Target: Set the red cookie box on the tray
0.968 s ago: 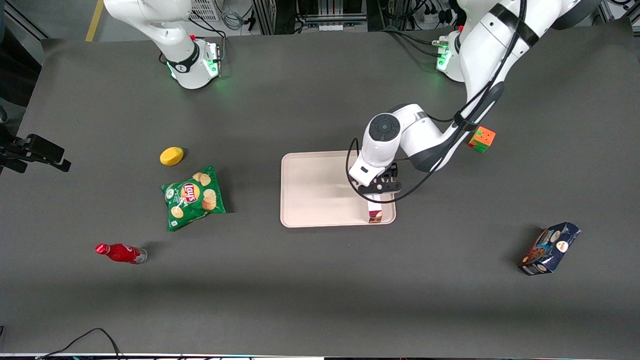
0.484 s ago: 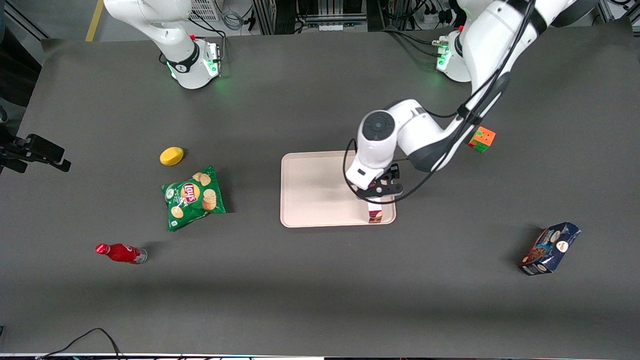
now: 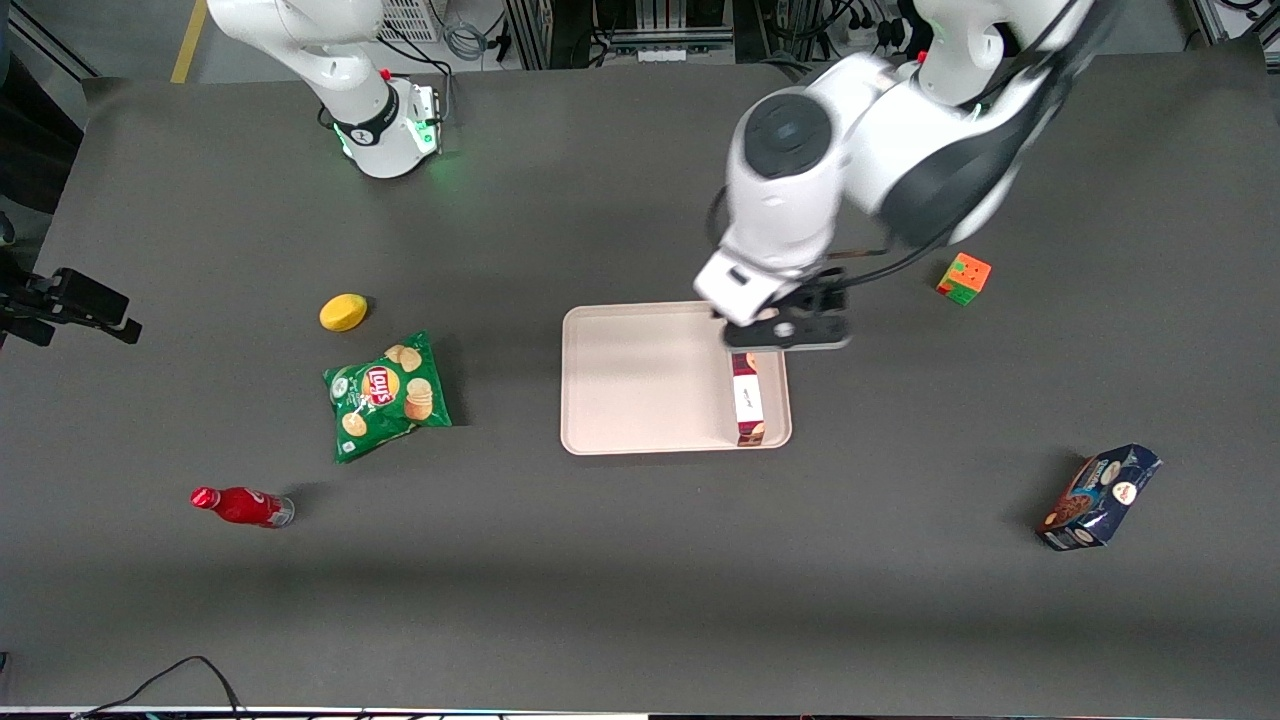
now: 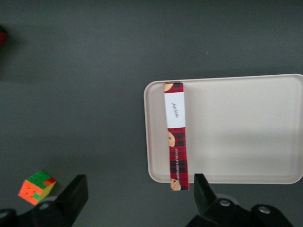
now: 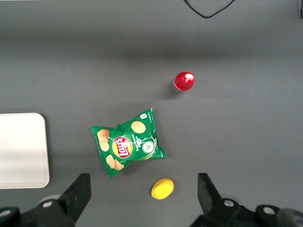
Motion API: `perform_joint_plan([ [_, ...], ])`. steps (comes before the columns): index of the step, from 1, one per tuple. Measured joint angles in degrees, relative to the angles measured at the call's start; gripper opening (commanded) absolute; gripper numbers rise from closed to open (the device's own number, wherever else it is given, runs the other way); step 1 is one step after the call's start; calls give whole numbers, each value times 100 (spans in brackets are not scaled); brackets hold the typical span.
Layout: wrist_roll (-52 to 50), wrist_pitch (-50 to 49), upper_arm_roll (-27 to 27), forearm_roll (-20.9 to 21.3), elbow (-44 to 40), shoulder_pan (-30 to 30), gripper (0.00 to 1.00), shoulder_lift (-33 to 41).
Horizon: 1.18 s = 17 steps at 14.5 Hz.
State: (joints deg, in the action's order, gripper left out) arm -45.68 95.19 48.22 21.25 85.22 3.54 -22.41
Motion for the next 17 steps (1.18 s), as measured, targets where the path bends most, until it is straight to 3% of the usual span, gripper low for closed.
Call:
perform_joint_plan([
  [3,720,-454,-847,-865,-208,188,100,732],
  [6,2076,-837,-1903,-1180,-210,206,100,1326],
  [10,3189,-896,-3463,-1913,25,220,100,1621],
  [12,3450,-333,-3794,-2025,590,223,100,1821],
  [15,3473,301,-3820,-2136,1637,176,100,2419],
  [17,3473,324,-3825,-2216,1917,103,100,2750],
])
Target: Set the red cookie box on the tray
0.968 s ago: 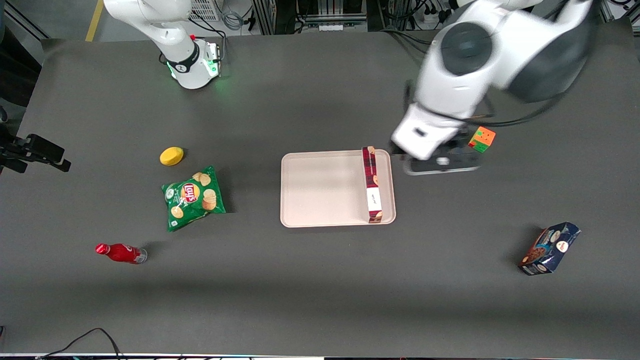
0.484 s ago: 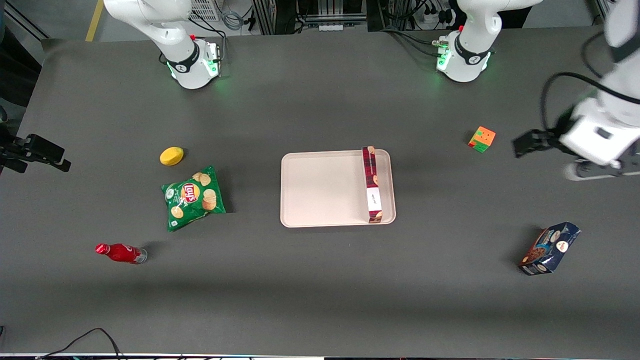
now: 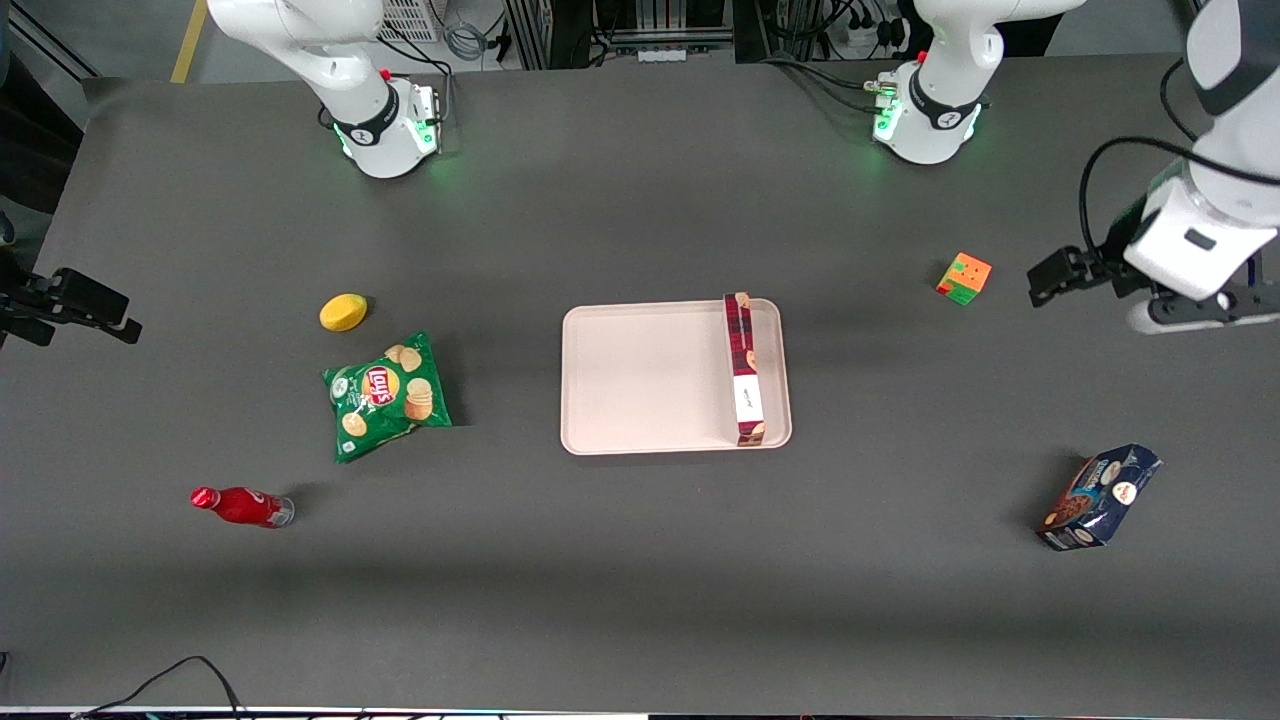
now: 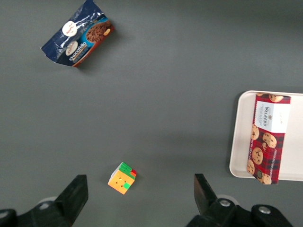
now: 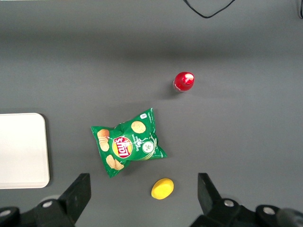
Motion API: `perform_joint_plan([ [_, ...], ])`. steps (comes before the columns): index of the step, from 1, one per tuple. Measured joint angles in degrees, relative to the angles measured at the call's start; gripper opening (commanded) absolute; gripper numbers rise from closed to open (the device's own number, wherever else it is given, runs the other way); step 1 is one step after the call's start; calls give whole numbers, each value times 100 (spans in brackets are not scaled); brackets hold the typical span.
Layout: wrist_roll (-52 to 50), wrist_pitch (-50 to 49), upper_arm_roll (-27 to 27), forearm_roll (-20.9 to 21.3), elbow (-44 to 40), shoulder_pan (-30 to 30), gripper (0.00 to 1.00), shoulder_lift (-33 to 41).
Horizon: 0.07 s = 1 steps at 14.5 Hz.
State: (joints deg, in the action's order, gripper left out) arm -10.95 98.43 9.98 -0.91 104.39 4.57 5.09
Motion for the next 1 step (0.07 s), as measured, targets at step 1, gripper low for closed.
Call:
perform_joint_plan([
  [1,0,0,-45,-12,59,-109,100,114],
])
